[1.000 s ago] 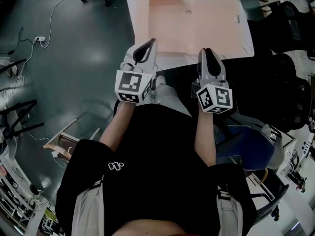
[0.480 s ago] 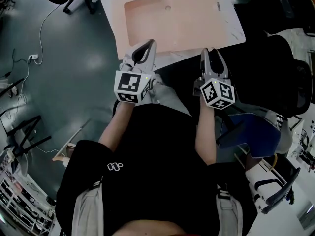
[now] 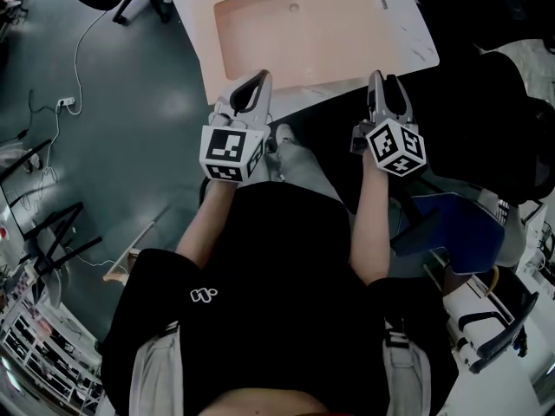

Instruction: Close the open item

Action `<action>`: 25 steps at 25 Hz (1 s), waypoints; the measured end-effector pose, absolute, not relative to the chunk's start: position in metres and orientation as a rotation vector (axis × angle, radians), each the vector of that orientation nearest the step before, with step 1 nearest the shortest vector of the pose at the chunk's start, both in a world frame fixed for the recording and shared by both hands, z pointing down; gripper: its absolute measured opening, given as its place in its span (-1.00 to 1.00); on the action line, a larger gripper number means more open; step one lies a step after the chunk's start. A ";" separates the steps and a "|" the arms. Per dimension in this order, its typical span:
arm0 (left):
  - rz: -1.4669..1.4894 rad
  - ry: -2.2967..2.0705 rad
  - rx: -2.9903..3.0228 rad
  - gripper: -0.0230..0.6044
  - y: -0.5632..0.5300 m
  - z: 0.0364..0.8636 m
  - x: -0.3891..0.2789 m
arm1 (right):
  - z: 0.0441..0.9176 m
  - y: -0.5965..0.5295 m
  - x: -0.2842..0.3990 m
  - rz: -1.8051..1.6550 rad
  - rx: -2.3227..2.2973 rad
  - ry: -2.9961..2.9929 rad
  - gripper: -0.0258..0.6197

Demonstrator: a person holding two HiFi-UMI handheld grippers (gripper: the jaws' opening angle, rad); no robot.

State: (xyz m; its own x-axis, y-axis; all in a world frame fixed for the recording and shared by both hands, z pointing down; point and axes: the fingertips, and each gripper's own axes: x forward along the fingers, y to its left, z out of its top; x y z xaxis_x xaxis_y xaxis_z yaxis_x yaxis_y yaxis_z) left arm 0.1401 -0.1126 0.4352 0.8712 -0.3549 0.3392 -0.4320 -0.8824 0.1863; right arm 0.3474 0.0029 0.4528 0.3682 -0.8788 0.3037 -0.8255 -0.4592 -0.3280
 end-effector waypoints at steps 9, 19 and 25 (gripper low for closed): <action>0.436 -0.653 2.750 -0.93 -0.117 0.442 0.128 | 0.444 -0.009 0.349 -0.616 -2.492 1.585 -0.71; 0.436 -0.710 2.719 -0.93 -0.129 0.449 0.110 | 0.422 -0.029 0.314 -0.490 -2.527 1.773 -0.91; 0.436 -0.757 2.694 -0.93 -0.132 0.453 0.099 | 0.408 -0.046 0.287 -0.418 -2.500 1.935 -0.90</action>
